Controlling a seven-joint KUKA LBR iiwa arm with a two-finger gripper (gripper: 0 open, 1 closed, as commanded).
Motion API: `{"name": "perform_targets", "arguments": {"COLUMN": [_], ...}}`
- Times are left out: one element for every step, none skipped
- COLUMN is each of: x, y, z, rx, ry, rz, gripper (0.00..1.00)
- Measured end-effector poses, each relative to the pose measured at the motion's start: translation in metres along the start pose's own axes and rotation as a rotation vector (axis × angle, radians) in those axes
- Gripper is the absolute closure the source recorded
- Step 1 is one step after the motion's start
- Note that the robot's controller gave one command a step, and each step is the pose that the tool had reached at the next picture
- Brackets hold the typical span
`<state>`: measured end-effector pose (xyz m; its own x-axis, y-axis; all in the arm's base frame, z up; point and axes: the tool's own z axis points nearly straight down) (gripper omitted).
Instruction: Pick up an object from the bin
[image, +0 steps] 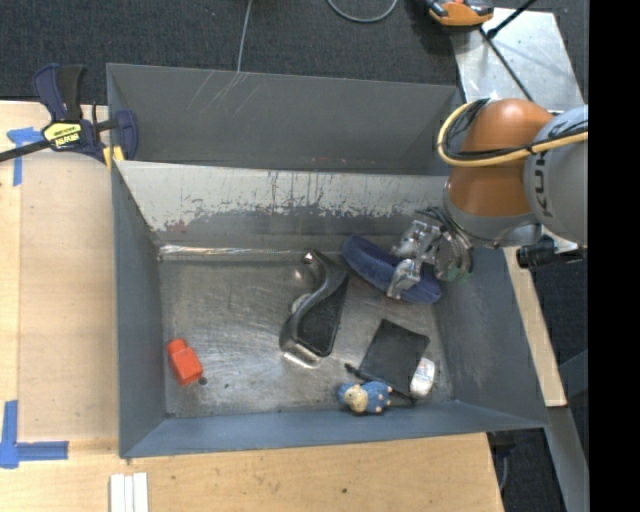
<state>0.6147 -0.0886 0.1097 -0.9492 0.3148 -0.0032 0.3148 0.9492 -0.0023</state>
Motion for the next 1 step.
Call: {"name": "perform_targets", "arguments": {"x": [-0.0022], "y": [-0.0004], "z": [-0.0431], "rx": [-0.003], "ry": [-0.005], "rz": [-0.001], "gripper": [1.00]}}
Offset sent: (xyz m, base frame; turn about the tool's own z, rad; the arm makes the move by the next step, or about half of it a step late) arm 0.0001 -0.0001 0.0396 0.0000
